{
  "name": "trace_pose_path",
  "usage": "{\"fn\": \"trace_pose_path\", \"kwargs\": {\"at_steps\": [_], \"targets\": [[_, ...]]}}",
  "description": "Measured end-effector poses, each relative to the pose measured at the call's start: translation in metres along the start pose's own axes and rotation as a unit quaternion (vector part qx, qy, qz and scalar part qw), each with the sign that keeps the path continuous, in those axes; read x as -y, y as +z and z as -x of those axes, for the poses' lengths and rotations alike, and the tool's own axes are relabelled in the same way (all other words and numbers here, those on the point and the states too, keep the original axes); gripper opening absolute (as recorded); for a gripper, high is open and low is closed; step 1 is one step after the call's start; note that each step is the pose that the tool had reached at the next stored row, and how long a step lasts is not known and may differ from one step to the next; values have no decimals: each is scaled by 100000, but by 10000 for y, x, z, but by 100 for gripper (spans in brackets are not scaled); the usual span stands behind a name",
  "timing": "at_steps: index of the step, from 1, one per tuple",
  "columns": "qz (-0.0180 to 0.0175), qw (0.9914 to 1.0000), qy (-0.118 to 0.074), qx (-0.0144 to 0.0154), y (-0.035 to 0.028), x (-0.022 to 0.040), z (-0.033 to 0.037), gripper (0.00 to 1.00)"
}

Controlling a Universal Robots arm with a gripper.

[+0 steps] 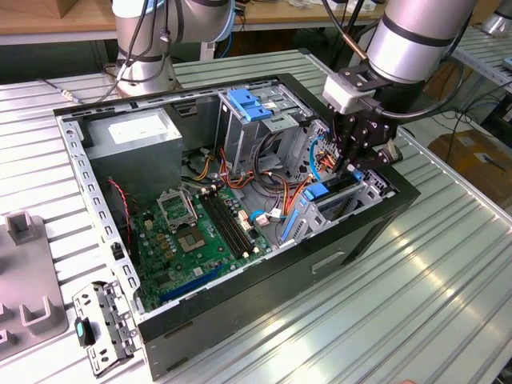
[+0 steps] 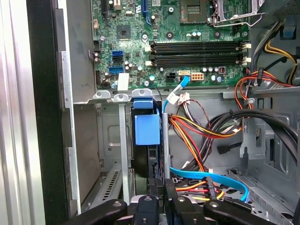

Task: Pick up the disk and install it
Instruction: 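Insert the first disk wire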

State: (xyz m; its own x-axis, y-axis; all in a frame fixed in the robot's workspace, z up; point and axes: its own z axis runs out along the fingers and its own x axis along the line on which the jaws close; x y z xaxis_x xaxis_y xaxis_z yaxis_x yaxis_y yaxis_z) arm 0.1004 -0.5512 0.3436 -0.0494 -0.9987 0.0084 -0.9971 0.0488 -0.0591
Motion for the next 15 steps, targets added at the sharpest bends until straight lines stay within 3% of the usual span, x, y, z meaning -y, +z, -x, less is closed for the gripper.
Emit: {"fn": "trace_pose_path", "kwargs": {"at_steps": [5,15], "targets": [[-6,100000,-192,20,-31,2,0,18],[14,99998,-631,37,-10,2,-9,18]]}}
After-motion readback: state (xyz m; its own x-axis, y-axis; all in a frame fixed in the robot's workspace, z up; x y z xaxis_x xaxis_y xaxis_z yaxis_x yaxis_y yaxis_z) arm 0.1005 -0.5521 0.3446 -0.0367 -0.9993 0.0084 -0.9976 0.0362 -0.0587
